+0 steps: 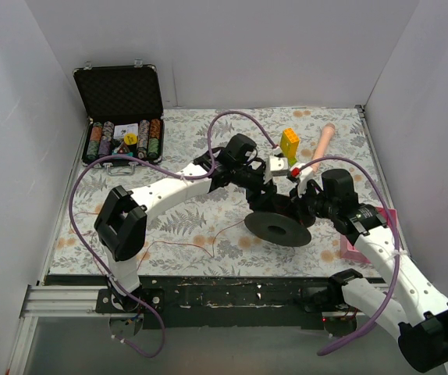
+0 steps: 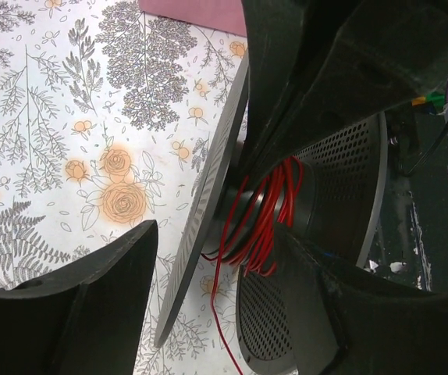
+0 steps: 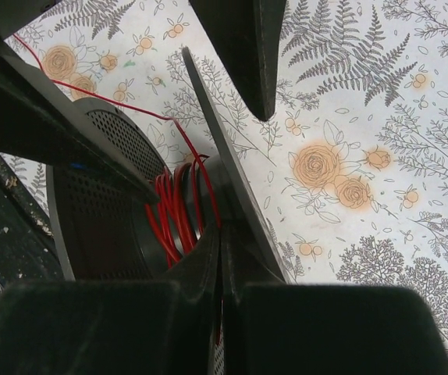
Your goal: Wrap the cables
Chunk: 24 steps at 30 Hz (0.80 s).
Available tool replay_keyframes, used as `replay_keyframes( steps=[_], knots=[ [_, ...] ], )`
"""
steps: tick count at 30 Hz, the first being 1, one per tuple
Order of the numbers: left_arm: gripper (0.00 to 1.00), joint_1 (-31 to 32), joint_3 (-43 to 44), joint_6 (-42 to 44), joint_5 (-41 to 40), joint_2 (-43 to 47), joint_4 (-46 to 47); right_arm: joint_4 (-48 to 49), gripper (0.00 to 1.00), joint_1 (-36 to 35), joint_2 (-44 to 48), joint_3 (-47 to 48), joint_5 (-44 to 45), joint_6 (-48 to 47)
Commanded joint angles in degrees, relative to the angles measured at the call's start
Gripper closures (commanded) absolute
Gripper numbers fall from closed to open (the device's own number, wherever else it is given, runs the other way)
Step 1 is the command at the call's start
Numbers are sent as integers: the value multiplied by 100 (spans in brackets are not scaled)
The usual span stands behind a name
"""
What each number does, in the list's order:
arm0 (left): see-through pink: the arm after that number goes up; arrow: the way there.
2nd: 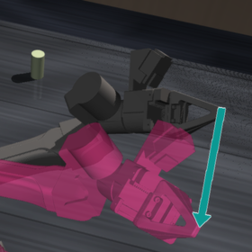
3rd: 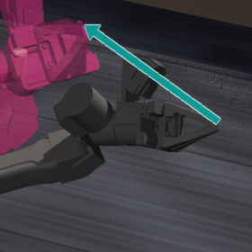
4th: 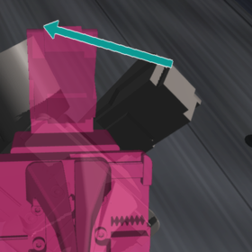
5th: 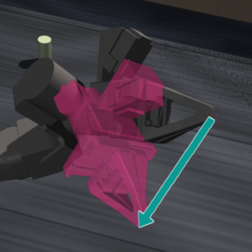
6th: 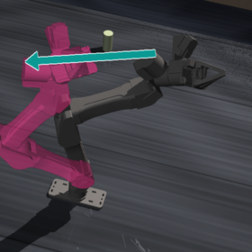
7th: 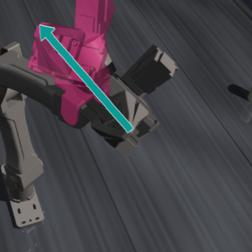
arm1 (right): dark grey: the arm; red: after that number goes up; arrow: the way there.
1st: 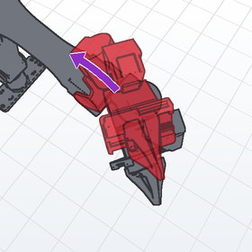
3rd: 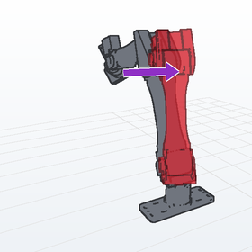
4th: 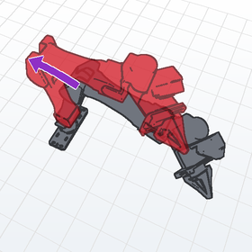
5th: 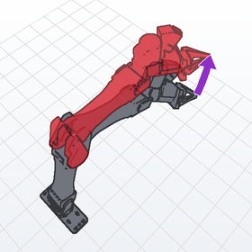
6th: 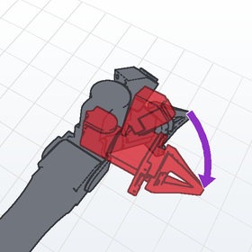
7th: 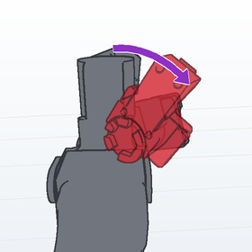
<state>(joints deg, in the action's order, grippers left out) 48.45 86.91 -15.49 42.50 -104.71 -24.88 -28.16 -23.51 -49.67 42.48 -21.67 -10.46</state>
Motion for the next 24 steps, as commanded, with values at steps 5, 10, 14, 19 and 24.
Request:
replay_keyframes(
  steps=[5, 10, 14, 19, 24],
  knots=[
    [50, 156, -491, -235, 118, -129, 721, 294, 99, 100, 150, -82, -241, 53],
    [81, 156, -596, -367, 311, -182, 853, 364, 99, 188, 212, -135, -338, 88],
    [100, 156, -684, -429, 303, -77, 862, 399, 99, 224, 212, -170, -355, 105],
    [100, 156, -877, -753, -30, 160, 1020, 382, 99, 259, 168, -117, -312, 132],
    [100, 148, -949, -1351, -1145, 494, 1205, 347, 75, 268, 265, 49, -180, 289]
  ],
)
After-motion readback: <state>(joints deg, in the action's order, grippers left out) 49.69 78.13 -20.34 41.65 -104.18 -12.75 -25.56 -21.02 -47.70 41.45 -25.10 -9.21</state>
